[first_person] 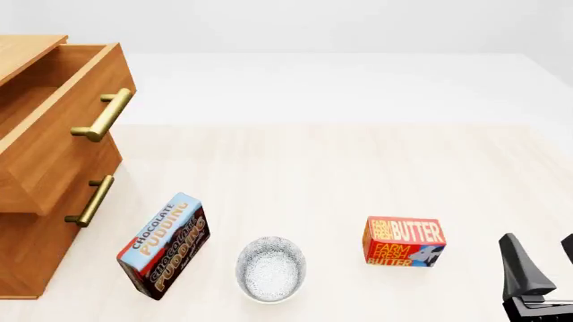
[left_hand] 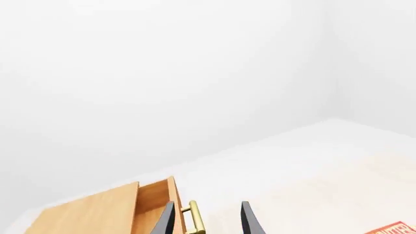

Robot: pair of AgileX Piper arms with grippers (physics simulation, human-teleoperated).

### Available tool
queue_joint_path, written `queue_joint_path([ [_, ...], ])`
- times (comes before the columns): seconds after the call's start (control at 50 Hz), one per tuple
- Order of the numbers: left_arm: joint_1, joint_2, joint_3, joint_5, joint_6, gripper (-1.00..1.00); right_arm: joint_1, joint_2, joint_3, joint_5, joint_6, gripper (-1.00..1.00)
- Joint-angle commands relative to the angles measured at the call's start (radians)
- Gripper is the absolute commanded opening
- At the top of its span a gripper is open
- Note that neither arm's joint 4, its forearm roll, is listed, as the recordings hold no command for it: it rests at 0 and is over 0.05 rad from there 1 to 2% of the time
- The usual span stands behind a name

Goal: Put the bowl in the top drawer of the cabinet.

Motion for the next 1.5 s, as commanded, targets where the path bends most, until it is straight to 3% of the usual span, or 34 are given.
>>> queue_joint_path([
  [0.02, 0.002, 0.110, -0.158, 0.084, -0.059, 1.00, 0.000, 0.000, 0.000, 0.000, 0.000, 1.00],
  [0.14, 0.065, 0.190, -0.229, 0.143, -0.149, 1.00, 0.000, 0.000, 0.000, 0.000, 0.000, 1.00],
  [0.46, 0.104, 0.308, -0.309, 0.205, -0.176, 1.00, 0.000, 0.000, 0.000, 0.000, 0.000, 1.00],
  [0.94, 0.231, 0.408, -0.221, 0.161, -0.214, 1.00, 0.000, 0.000, 0.000, 0.000, 0.000, 1.00],
  [1.22, 0.269, 0.447, -0.139, 0.111, -0.234, 1.00, 0.000, 0.000, 0.000, 0.000, 0.000, 1.00],
  [1.5, 0.301, 0.507, -0.128, 0.085, -0.242, 1.00, 0.000, 0.000, 0.000, 0.000, 0.000, 1.00],
])
